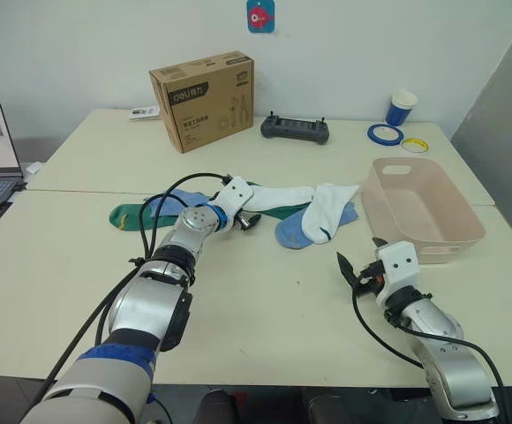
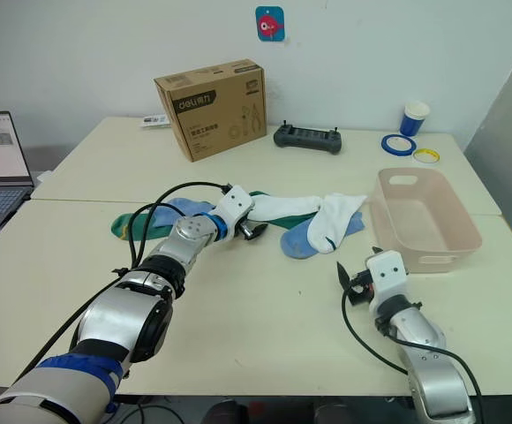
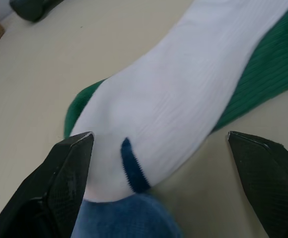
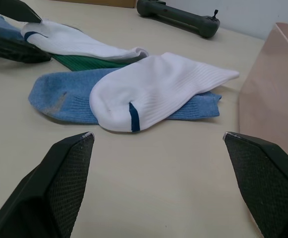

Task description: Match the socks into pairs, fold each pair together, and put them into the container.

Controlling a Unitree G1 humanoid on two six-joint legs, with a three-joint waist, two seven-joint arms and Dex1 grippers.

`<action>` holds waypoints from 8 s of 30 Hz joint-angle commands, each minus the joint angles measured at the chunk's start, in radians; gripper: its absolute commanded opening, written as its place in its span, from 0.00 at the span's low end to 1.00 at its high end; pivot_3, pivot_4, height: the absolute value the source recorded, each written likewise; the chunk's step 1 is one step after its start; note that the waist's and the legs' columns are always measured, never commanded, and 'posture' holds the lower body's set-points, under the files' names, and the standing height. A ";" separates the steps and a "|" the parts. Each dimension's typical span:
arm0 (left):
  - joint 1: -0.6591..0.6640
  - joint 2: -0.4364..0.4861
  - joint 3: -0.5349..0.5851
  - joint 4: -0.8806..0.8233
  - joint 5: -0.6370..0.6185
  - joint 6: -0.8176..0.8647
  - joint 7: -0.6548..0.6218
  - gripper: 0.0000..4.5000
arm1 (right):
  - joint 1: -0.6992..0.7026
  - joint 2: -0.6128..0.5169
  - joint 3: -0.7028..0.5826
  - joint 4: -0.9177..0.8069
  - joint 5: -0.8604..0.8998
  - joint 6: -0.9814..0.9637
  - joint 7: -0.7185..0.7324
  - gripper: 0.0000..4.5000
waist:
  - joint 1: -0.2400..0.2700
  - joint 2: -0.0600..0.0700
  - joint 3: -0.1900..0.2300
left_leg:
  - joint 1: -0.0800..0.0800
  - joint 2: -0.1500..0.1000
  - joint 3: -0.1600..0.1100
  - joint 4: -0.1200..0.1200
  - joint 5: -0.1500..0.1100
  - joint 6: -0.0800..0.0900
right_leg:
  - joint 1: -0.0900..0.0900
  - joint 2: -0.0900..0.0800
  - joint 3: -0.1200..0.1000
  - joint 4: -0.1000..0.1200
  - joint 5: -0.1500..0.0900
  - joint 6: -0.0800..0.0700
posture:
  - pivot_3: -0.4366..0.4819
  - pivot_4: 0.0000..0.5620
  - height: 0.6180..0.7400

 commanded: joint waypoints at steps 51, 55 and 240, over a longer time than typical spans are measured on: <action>0.742 0.491 0.069 -1.052 -0.054 -0.136 -0.409 0.00 | -0.183 -0.166 0.200 0.115 -0.067 -0.186 0.330 1.00 | -0.023 0.002 0.001 | 0.002 0.002 0.001 0.006 0.000 0.000 | 0.000 0.000 0.001 0.009 -0.003 0.002 | 0.48 0.27 1.00; 0.768 0.468 0.087 -1.061 -0.059 -0.094 -0.317 0.00 | -0.248 -0.186 0.267 0.194 -0.155 -0.254 0.345 1.00 | -0.023 0.002 0.001 | 0.002 0.002 0.001 0.007 0.000 0.000 | 0.000 0.000 0.001 0.010 -0.004 0.002 | 0.48 0.27 1.00; 0.610 0.516 -0.019 -1.141 -0.538 0.735 -0.936 0.69 | -0.120 -0.443 -0.078 0.007 0.514 0.366 0.675 0.68 | -0.029 -0.005 0.019 | 0.001 0.001 -0.007 0.006 0.001 0.003 | -0.001 0.000 -0.004 0.014 -0.008 0.002 | 0.48 0.27 1.00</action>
